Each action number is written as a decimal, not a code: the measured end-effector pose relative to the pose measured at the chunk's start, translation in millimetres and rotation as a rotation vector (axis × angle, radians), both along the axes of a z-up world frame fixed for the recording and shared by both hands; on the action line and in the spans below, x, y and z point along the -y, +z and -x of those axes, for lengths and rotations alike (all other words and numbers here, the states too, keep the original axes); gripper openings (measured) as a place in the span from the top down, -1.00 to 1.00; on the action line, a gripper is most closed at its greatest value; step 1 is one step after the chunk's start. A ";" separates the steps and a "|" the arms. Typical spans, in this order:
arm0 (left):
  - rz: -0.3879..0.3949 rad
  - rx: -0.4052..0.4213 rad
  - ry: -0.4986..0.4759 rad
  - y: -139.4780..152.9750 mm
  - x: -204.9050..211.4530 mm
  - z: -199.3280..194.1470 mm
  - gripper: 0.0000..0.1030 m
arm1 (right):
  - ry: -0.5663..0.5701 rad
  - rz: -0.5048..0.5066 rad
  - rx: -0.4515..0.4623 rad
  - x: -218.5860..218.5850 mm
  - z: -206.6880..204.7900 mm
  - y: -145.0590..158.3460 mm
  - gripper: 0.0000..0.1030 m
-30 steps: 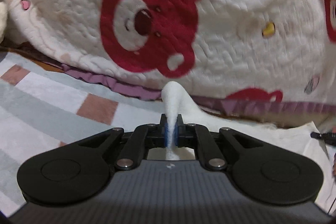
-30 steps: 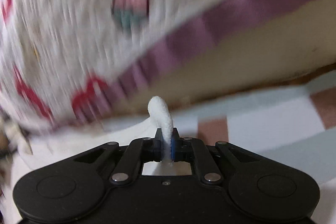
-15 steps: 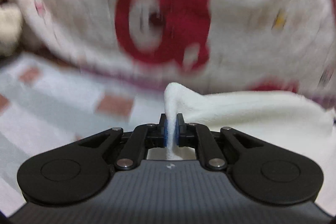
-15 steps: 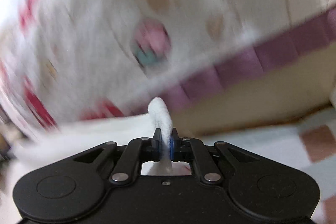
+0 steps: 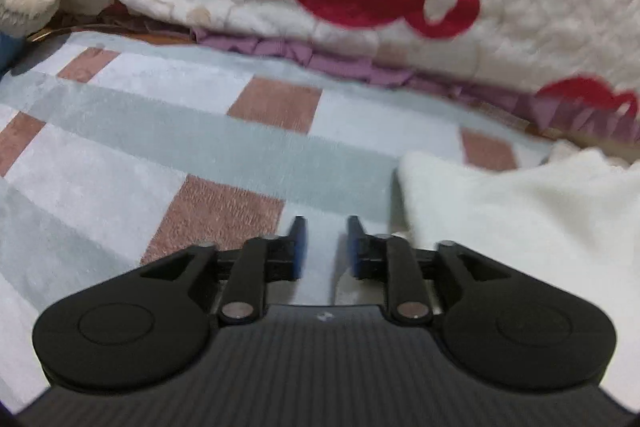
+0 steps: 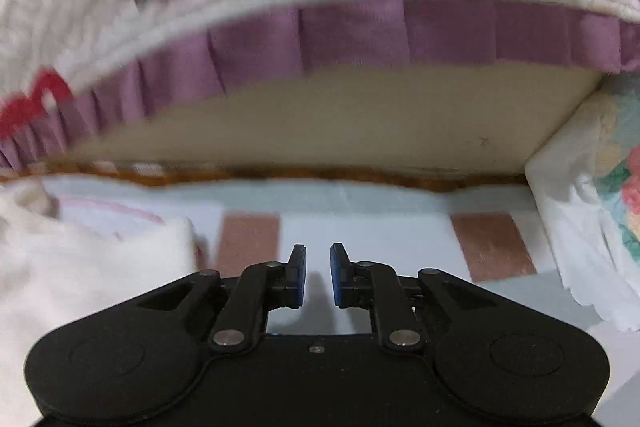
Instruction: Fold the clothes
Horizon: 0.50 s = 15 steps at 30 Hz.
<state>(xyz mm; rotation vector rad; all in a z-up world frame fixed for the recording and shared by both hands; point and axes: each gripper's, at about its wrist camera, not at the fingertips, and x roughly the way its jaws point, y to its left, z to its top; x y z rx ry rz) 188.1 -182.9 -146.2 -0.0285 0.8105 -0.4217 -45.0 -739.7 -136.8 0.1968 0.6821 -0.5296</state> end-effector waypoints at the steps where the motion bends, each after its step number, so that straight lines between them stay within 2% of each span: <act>1: 0.013 0.024 0.001 4.1 -1.0 3.4 0.16 | 0.020 0.004 0.030 -4.9 -0.5 4.8 0.34; 3: 0.039 0.055 -0.029 14.4 6.5 5.1 0.15 | 0.077 -0.003 0.075 -15.9 -7.4 14.8 0.32; 5: 0.072 0.072 -0.077 22.3 15.7 4.6 0.03 | 0.155 -0.052 0.096 -26.9 -22.0 23.0 0.26; 7: 0.089 0.062 -0.145 22.9 31.4 1.9 -0.32 | 0.248 -0.122 0.102 -43.0 -40.0 27.3 0.08; 8: 0.077 0.050 -0.172 20.4 41.1 0.0 -0.40 | 0.302 -0.155 0.101 -53.6 -48.9 28.0 -0.04; 10: -0.021 0.035 -0.171 10.9 61.1 -7.8 -0.46 | 0.407 -0.185 0.065 -79.9 -64.1 26.1 -0.17; 11: -0.076 0.032 -0.151 5.0 69.0 -12.2 -0.46 | 0.438 -0.170 0.040 -92.3 -69.8 22.9 -0.18; 13: -0.135 -0.005 -0.126 -7.6 77.8 -26.1 -0.47 | 0.487 -0.121 -0.015 -116.4 -79.9 15.2 -0.20; 15: -0.106 -0.033 -0.108 -13.4 76.7 -33.5 -0.52 | 0.546 -0.122 -0.041 -131.6 -85.2 9.7 -0.20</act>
